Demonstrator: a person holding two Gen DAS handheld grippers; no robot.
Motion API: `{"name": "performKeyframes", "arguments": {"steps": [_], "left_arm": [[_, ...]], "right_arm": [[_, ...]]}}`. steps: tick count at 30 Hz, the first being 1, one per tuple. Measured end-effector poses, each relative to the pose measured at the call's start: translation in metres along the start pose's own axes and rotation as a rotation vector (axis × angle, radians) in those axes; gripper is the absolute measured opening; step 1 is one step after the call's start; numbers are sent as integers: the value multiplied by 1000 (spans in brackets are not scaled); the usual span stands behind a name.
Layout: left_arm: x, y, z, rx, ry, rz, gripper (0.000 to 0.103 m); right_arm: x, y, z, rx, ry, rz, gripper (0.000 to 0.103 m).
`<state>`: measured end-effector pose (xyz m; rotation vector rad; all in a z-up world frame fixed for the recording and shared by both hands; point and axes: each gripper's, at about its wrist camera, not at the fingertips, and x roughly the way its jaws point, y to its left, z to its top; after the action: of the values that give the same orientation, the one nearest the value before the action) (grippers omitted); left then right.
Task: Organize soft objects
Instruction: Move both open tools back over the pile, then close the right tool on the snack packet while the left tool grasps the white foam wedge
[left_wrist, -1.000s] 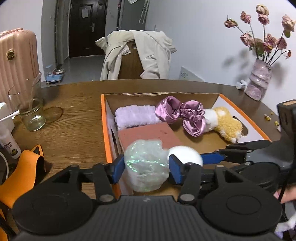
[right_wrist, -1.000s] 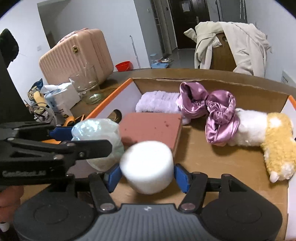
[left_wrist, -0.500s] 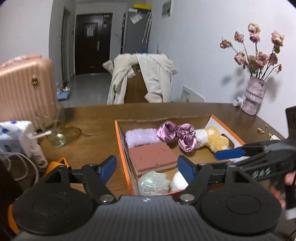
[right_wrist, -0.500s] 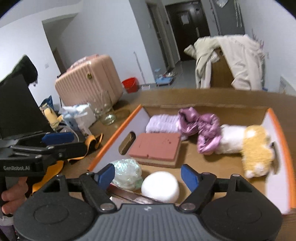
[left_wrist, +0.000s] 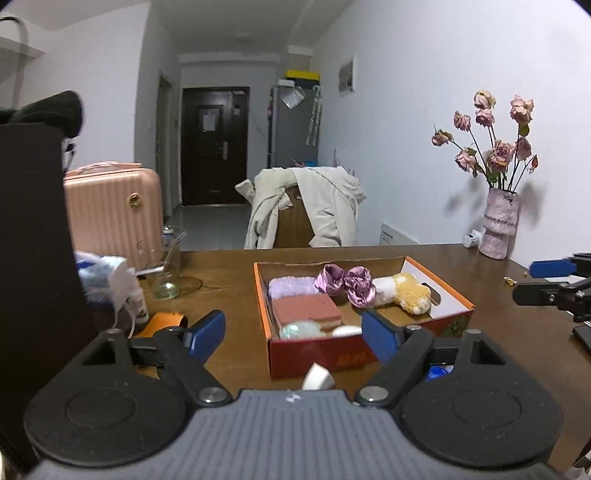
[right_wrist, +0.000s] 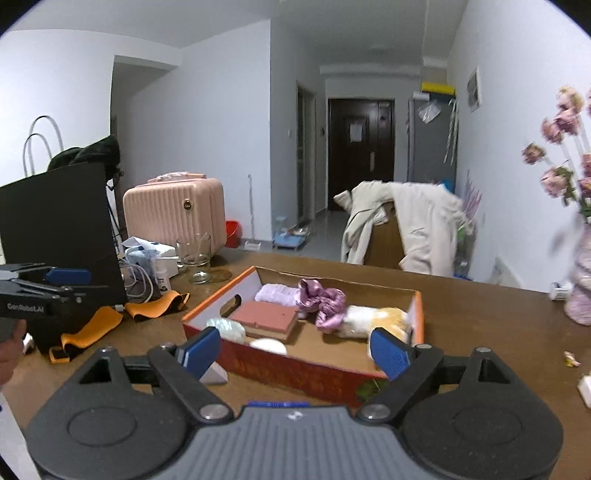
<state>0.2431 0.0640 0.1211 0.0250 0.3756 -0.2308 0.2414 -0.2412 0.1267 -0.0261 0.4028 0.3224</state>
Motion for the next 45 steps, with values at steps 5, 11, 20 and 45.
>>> {"name": "performKeyframes", "arguments": {"steps": [5, 11, 20, 45], "left_arm": [[-31, -16, -42, -51, -16, 51, 85], [-42, -28, -84, -89, 64, 56, 85], [-25, -26, -88, -83, 107, 71, 85], [163, -16, -71, 63, 253, -13, 67]], "right_arm": [[-36, 3, -50, 6, -28, -37, 88], [-54, 3, -100, 63, 26, -42, 88], [-53, -8, -108, 122, 22, -46, 88], [75, -85, -117, -9, 236, -65, 54]]}}
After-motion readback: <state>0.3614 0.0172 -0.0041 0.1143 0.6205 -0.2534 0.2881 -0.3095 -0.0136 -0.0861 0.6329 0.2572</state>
